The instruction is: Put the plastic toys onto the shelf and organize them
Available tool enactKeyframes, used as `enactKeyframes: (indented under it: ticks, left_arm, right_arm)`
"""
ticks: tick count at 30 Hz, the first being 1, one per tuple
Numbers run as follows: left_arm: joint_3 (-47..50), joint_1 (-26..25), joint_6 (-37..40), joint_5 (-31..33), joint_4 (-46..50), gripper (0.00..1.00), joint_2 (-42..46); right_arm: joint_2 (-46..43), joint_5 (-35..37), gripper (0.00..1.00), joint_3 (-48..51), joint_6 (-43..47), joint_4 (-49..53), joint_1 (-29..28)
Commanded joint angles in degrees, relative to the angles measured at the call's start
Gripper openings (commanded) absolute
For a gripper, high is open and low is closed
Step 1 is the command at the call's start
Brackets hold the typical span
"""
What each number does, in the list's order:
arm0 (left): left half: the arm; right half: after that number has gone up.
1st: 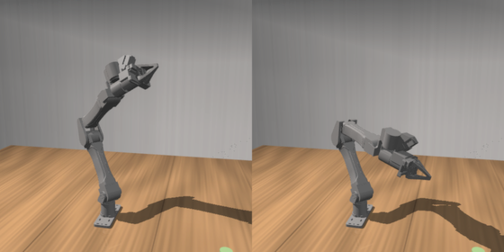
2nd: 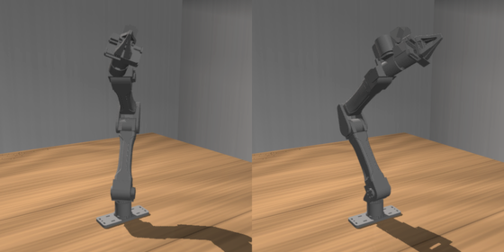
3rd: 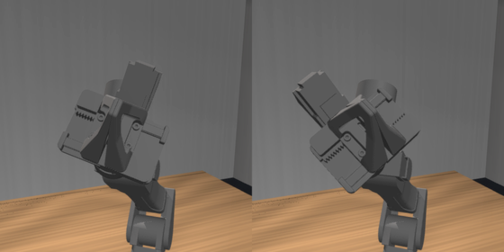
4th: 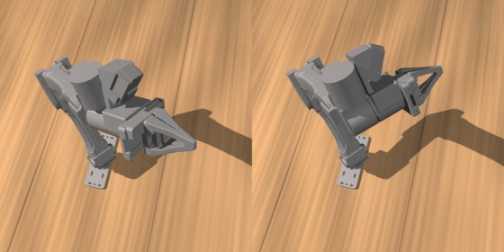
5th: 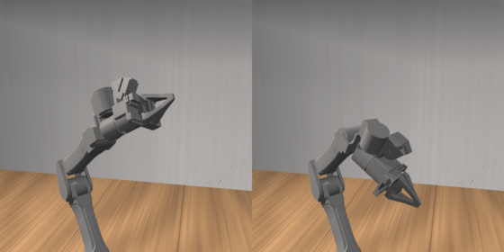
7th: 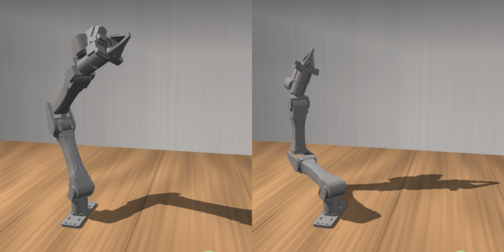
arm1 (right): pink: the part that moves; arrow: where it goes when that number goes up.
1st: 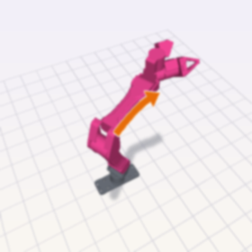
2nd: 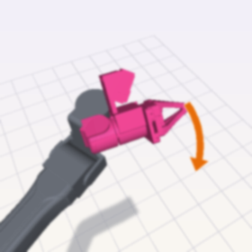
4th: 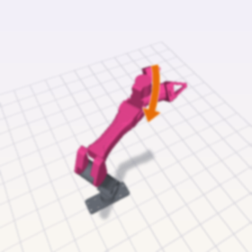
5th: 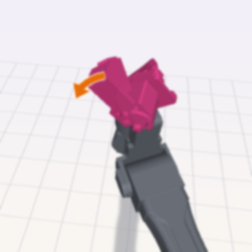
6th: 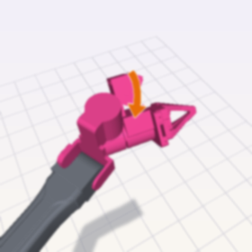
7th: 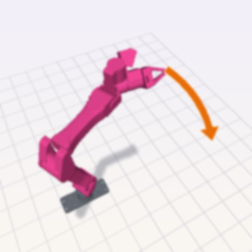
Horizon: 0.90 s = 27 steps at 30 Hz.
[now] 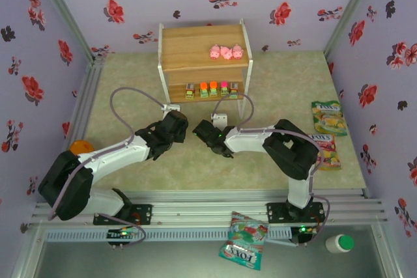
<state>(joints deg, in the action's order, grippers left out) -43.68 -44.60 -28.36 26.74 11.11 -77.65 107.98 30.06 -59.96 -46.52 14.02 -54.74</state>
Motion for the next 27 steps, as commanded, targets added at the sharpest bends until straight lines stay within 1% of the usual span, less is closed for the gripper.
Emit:
enactKeyframes:
  ticks: [1, 7, 12, 17, 27]
  left_arm:
    - [-0.6, 0.6, -1.0, -0.3, -0.7, 0.53, -0.4]
    - [-0.6, 0.6, -1.0, -0.4, -0.7, 0.53, -0.7]
    - [-0.6, 0.6, -1.0, -0.5, -0.7, 0.53, -0.5]
    - [-0.6, 0.6, -1.0, -0.4, -0.7, 0.53, -0.5]
    - [-0.6, 0.6, -0.9, -0.4, -0.7, 0.53, -0.5]
  right_arm:
    - [1.5, 1.8, 0.40, -0.5, 0.2, 2.0, 0.3]
    - [1.6, 2.0, 0.40, -0.4, 0.2, 2.1, 0.3]
    - [1.0, 2.4, 0.32, -0.3, 0.3, 2.2, 0.3]
    - [-0.4, 3.2, 0.31, 0.2, 0.4, 2.5, -0.1]
    - [-5.5, 4.9, 0.24, 1.7, 0.5, 4.7, -1.9]
